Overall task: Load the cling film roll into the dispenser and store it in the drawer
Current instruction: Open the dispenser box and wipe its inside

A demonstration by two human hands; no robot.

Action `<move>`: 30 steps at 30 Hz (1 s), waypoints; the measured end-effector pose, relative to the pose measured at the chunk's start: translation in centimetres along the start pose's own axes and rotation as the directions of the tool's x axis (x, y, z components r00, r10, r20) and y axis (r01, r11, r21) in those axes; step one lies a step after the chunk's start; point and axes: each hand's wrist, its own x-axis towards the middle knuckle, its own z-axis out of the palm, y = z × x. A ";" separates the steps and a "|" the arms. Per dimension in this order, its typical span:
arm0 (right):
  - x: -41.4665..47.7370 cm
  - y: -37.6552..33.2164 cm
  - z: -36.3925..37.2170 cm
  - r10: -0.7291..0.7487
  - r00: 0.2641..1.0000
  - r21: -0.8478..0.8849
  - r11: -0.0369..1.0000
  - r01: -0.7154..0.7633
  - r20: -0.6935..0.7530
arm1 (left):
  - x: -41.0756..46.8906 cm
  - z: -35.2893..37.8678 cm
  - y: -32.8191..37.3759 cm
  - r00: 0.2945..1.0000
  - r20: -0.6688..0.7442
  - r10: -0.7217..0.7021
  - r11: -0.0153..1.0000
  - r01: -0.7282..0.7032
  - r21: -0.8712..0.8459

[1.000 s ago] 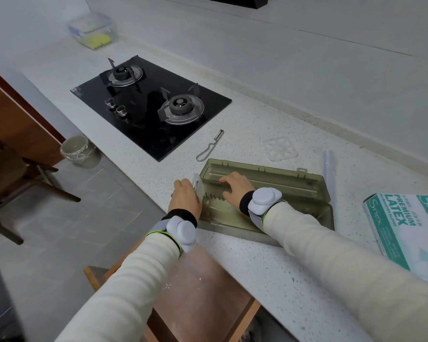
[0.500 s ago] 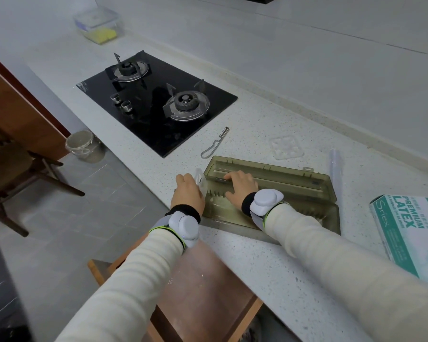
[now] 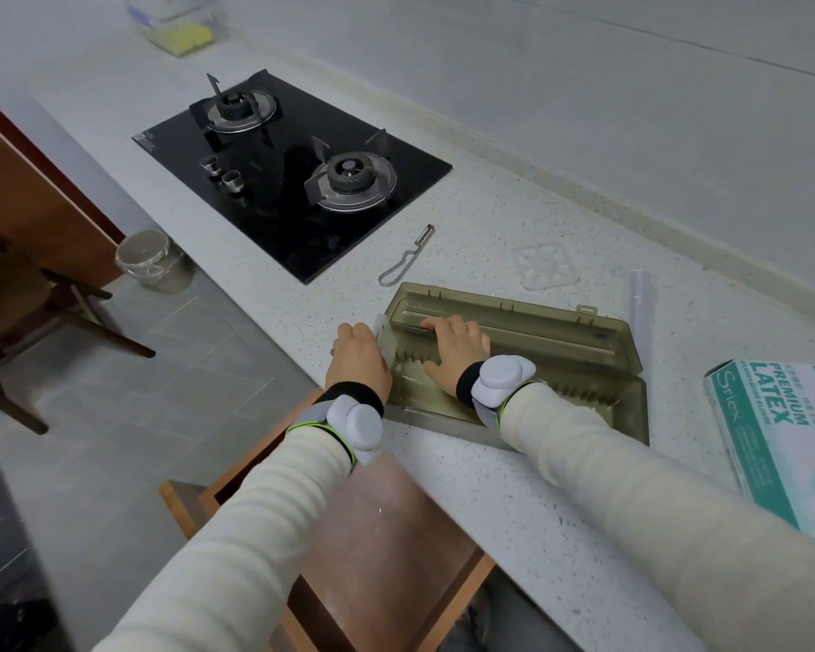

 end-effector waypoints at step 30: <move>0.0 -0.2 0.5 -0.013 0.999 -0.039 0.999 0.012 -0.030 | -0.6 1.0 -0.2 1.000 -0.010 0.027 0.999 -0.027 0.033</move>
